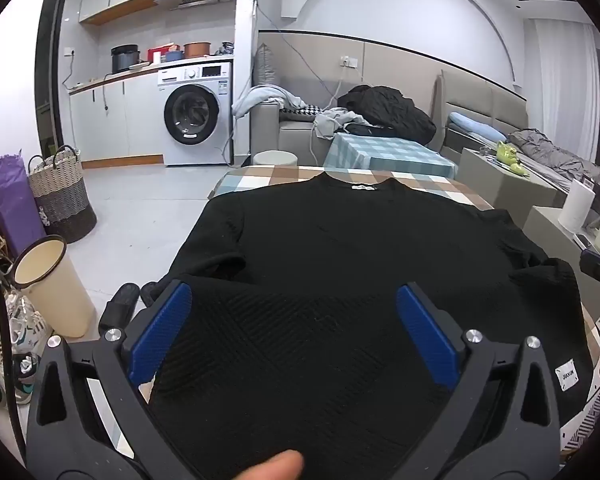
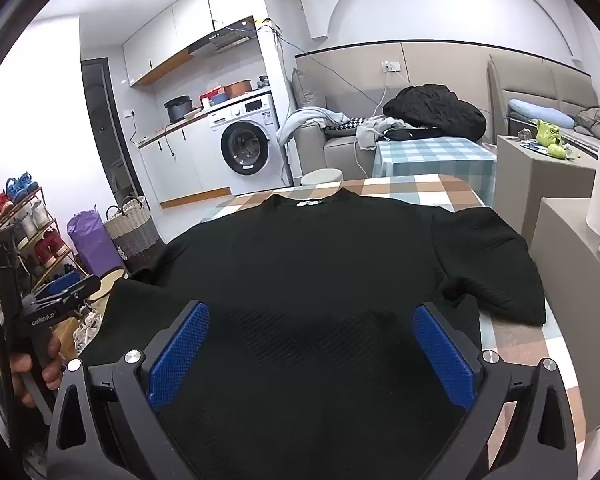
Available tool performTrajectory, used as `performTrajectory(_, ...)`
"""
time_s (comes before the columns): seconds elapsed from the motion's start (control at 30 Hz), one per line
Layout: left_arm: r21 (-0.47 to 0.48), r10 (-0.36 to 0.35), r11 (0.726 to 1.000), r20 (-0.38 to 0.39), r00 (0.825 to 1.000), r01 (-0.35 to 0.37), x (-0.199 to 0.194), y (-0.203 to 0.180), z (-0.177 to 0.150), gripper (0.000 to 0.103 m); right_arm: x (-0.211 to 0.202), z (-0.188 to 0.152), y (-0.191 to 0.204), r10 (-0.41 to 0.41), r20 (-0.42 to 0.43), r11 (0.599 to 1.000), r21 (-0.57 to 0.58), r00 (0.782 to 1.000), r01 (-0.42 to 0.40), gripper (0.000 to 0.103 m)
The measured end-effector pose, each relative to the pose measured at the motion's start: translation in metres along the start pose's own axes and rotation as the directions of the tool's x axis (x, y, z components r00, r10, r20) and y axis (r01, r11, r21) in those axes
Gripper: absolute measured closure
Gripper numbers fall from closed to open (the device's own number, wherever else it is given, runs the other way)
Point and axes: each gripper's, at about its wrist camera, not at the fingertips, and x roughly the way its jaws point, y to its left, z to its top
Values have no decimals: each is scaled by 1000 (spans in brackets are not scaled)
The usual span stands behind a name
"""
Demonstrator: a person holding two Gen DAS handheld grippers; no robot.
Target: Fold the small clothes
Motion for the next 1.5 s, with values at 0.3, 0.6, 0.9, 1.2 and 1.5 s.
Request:
performTrajectory(0.3, -19, -27, 999, -7, 1000, 27, 2, 1, -1, 1, 2, 7, 3, -16, -13, 1000, -17, 1000, 16, 0)
performTrajectory(0.6, 14, -48, 999, -19, 999, 48, 6, -6, -5, 1, 1, 4, -1, -37, -16, 999, -30, 999, 37, 0)
performTrajectory(0.9, 26, -46, 999, -19, 999, 46, 7, -8, -6, 1, 2, 5, 1, -45, -30, 999, -32, 999, 44, 0)
performTrajectory(1.2, 23, -37, 999, -21, 999, 37, 6, -8, -4, 1, 3, 4, 3, -39, -33, 999, -30, 999, 38, 0)
performTrajectory(1.5, 24, -32, 999, -23, 999, 32, 6, -6, -6, 1, 4, 3, 2, -38, -39, 999, -31, 999, 37, 0)
